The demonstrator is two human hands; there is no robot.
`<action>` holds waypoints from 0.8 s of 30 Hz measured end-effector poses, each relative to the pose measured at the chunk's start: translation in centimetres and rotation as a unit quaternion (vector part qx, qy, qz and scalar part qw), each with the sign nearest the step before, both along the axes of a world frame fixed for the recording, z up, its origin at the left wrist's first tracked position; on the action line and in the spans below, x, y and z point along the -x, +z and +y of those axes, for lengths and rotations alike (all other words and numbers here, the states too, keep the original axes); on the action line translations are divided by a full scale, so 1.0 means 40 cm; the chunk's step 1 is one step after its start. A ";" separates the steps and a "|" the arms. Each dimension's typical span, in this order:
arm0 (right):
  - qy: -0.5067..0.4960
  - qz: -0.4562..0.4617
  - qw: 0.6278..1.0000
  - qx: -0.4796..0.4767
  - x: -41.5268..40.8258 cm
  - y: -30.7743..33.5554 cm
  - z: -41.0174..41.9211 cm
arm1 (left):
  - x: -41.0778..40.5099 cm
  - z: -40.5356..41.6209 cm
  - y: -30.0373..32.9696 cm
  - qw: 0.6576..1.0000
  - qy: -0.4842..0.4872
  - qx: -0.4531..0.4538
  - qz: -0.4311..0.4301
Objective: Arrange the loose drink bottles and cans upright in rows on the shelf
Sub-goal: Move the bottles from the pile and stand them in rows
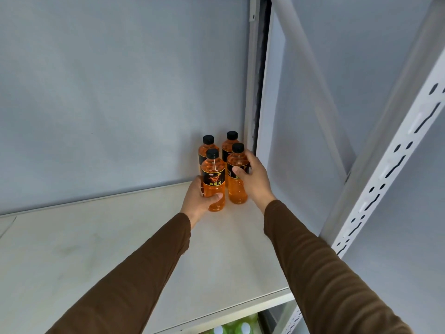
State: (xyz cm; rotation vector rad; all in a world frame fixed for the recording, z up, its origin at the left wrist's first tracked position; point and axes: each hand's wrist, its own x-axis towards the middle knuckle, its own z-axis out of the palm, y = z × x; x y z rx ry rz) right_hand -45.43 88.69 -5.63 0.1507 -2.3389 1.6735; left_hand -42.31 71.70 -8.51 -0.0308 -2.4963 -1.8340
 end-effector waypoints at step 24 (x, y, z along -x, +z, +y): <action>-0.005 -0.021 1.000 -0.005 0.000 0.015 -0.005 | 0.020 0.005 -0.008 1.000 0.003 0.018 -0.004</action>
